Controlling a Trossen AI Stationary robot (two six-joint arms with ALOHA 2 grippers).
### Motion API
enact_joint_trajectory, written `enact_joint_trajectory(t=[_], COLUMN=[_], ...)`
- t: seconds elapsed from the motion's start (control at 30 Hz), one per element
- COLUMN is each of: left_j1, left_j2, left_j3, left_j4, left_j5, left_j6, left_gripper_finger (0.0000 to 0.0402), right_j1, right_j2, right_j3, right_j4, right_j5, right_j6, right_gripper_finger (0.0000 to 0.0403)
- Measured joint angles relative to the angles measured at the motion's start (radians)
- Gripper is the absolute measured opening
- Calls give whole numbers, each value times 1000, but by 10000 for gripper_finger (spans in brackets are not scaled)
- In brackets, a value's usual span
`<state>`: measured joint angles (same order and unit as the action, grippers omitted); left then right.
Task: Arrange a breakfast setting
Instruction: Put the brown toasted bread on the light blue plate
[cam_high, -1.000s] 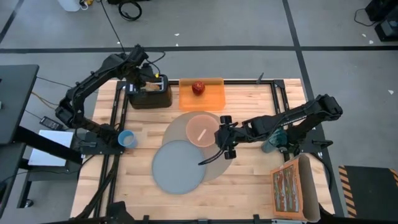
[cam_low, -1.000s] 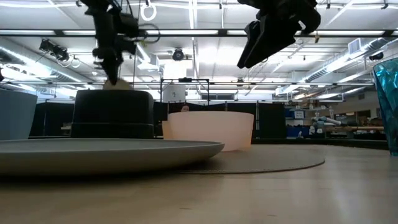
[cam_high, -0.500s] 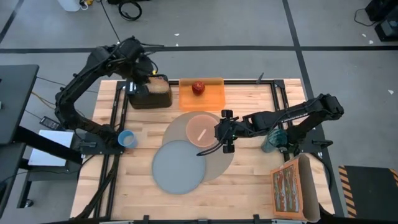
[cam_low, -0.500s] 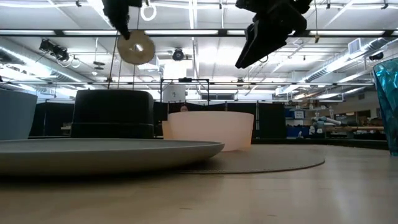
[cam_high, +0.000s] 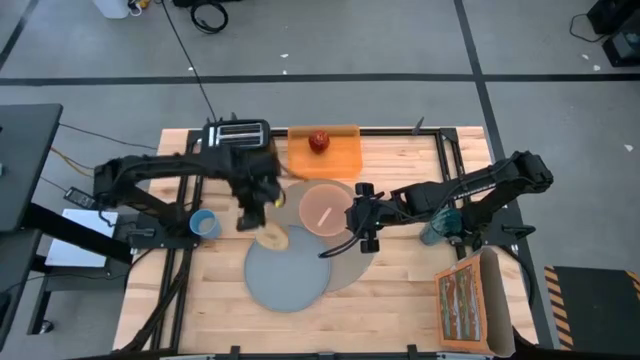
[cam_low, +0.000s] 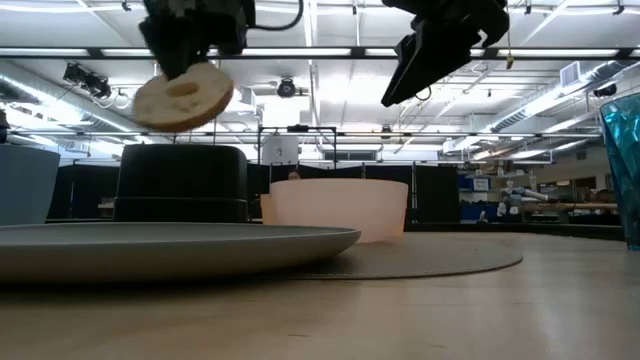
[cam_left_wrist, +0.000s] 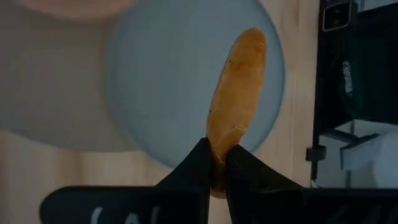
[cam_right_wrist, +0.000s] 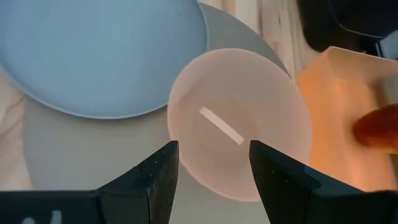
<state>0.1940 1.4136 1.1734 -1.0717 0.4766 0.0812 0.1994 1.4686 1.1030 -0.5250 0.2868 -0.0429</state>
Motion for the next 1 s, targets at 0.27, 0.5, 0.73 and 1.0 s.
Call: enact_joint_trajectory(t=[0.27,0.5,0.73,1.0], left_j1=[-144,-200,-262,-272], left_j2=[1,14,71,121], left_j3=[-245,-394,-435,-434], left_j4=[428,703,778,791], left_j5=[32,49,23,-29], left_j6=[-260,-368,-387,-349], left_gripper_finger=[33,34,34,63], right_j1=[55,71,70,54], right_j2=[1,1,6,38], right_j3=[0,0,0,-2], right_j4=[60,88,139,146], right_j5=[-4,-4,-26,-14], right_j6=[0,0,-1,-9], right_gripper_finger=[204,206,210,219])
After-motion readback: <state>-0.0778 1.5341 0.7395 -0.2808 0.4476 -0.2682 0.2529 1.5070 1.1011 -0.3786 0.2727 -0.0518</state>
